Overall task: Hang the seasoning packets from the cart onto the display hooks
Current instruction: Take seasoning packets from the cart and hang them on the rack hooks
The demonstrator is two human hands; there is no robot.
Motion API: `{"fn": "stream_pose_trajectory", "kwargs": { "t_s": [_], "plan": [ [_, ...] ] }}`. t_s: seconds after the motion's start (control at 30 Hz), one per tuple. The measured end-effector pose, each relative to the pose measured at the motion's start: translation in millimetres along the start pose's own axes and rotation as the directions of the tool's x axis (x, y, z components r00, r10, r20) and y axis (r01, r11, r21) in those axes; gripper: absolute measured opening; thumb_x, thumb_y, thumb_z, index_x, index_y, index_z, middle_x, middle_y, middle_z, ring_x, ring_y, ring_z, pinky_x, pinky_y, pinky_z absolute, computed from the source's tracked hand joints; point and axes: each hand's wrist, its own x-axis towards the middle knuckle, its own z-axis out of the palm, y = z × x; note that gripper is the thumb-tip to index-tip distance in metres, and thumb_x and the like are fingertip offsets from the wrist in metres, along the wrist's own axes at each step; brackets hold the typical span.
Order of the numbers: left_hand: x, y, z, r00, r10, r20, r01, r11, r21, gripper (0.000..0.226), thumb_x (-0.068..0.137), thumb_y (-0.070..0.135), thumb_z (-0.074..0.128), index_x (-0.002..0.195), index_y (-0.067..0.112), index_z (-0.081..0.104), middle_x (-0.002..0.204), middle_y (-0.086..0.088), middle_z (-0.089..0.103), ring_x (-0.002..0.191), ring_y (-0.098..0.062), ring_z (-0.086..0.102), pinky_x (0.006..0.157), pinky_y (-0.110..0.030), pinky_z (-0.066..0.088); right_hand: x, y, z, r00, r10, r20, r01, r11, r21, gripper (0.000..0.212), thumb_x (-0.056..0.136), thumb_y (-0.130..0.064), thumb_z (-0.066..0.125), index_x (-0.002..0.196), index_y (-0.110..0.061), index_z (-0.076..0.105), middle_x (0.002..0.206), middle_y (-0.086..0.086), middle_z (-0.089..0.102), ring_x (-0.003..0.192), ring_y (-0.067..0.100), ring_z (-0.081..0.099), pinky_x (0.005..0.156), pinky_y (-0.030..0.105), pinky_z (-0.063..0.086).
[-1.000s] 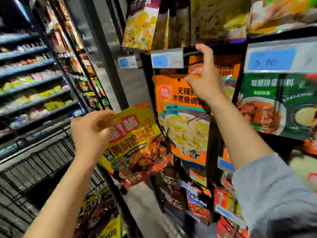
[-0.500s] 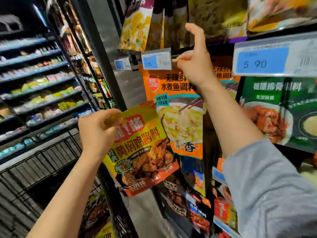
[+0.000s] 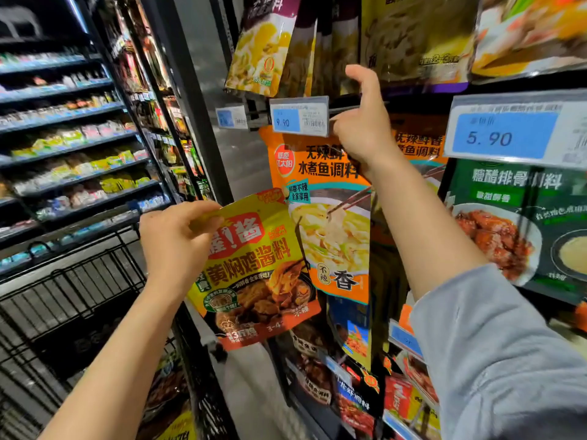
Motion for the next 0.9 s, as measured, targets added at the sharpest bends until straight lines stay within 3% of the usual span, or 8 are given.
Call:
{"fn": "stream_pose_trajectory", "kwargs": {
  "t_s": [0.07, 0.17, 0.33, 0.4, 0.47, 0.57, 0.8, 0.9],
  "plan": [
    [-1, -3, -1, 1.000, 0.016, -0.005, -0.016, 1.000, 0.014, 0.021, 0.082, 0.002, 0.071, 0.100, 0.011, 0.074, 0.087, 0.007, 0.065, 0.079, -0.010, 0.062, 0.079, -0.041, 0.056, -4, 0, -1, 1.000, 0.010, 0.007, -0.010, 1.000, 0.008, 0.071, 0.082, 0.014, 0.046, 0.139, -0.026, 0.031, 0.120, -0.003, 0.044, 0.072, 0.007, 0.055, 0.072, 0.031, 0.051],
    [-4, -11, -2, 1.000, -0.001, 0.002, 0.001, 1.000, 0.000, 0.019, 0.083, 0.006, 0.070, 0.100, 0.015, 0.074, 0.087, 0.013, 0.062, 0.080, -0.009, 0.062, 0.082, -0.051, 0.053, -9, 5, -1, 1.000, -0.019, 0.003, 0.019, 0.999, -0.034, 0.073, 0.080, 0.013, 0.049, 0.138, -0.026, 0.030, 0.129, 0.010, 0.051, 0.072, 0.011, 0.060, 0.061, 0.026, 0.052],
    [-8, -14, -2, 1.000, -0.023, 0.019, 0.024, 0.998, -0.063, 0.020, 0.082, 0.008, 0.071, 0.101, 0.014, 0.074, 0.089, 0.010, 0.063, 0.081, -0.012, 0.064, 0.085, -0.047, 0.054, -21, 8, 2, 1.000, -0.013, -0.011, 0.013, 0.999, -0.049, 0.075, 0.077, 0.011, 0.058, 0.137, -0.024, 0.030, 0.093, 0.009, 0.067, 0.080, 0.025, 0.068, 0.070, 0.040, 0.057],
    [-11, -16, -4, 0.998, -0.041, 0.037, 0.045, 0.993, -0.108, 0.021, 0.081, 0.010, 0.069, 0.101, 0.014, 0.074, 0.089, 0.005, 0.067, 0.083, -0.015, 0.067, 0.084, -0.044, 0.055, -30, 7, 3, 1.000, 0.006, -0.016, -0.007, 0.999, -0.034, 0.077, 0.074, 0.010, 0.064, 0.137, -0.021, 0.031, 0.089, 0.002, 0.065, 0.077, 0.020, 0.067, 0.065, 0.033, 0.056],
    [-13, -18, -5, 0.996, -0.065, 0.066, 0.074, 0.986, -0.148, 0.026, 0.077, 0.015, 0.063, 0.100, 0.015, 0.074, 0.089, 0.000, 0.071, 0.085, -0.016, 0.069, 0.084, -0.042, 0.056, -36, 6, 4, 0.998, 0.048, -0.033, -0.047, 0.998, 0.035, 0.079, 0.071, 0.012, 0.063, 0.137, -0.019, 0.031, 0.092, 0.012, 0.066, 0.070, 0.016, 0.066, 0.058, 0.027, 0.052],
    [-12, -25, -4, 0.995, -0.075, 0.067, 0.087, 0.976, -0.198, 0.028, 0.074, 0.018, 0.058, 0.097, 0.019, 0.075, 0.086, 0.007, 0.068, 0.086, -0.017, 0.070, 0.086, -0.044, 0.054, -44, 2, 2, 0.995, 0.056, -0.078, -0.051, 0.997, 0.057, 0.082, 0.065, 0.012, 0.061, 0.136, -0.017, 0.032, 0.077, 0.012, 0.059, 0.059, 0.013, 0.060, 0.054, 0.024, 0.048],
    [6, -51, 20, 0.993, 0.114, 0.044, -0.100, 0.965, -0.243, 0.026, 0.075, 0.016, 0.060, 0.096, 0.024, 0.072, 0.091, 0.004, 0.070, 0.088, -0.023, 0.068, 0.088, -0.057, 0.047, -49, -9, 5, 0.998, -0.064, -0.028, 0.065, 0.998, 0.013, 0.078, 0.078, 0.009, 0.065, 0.139, -0.021, 0.025, 0.081, 0.012, 0.068, 0.061, 0.016, 0.068, 0.055, 0.026, 0.051],
    [10, -51, 35, 0.973, 0.231, -0.001, -0.227, 0.956, -0.184, 0.023, 0.079, 0.016, 0.061, 0.097, 0.022, 0.073, 0.095, -0.001, 0.073, 0.093, -0.026, 0.064, 0.098, -0.043, 0.030, -48, -1, 4, 0.993, -0.113, -0.033, 0.113, 0.994, -0.003, 0.076, 0.079, 0.010, 0.063, 0.138, -0.021, 0.026, 0.080, 0.008, 0.071, 0.062, 0.016, 0.068, 0.057, 0.028, 0.052]
  ]
}}
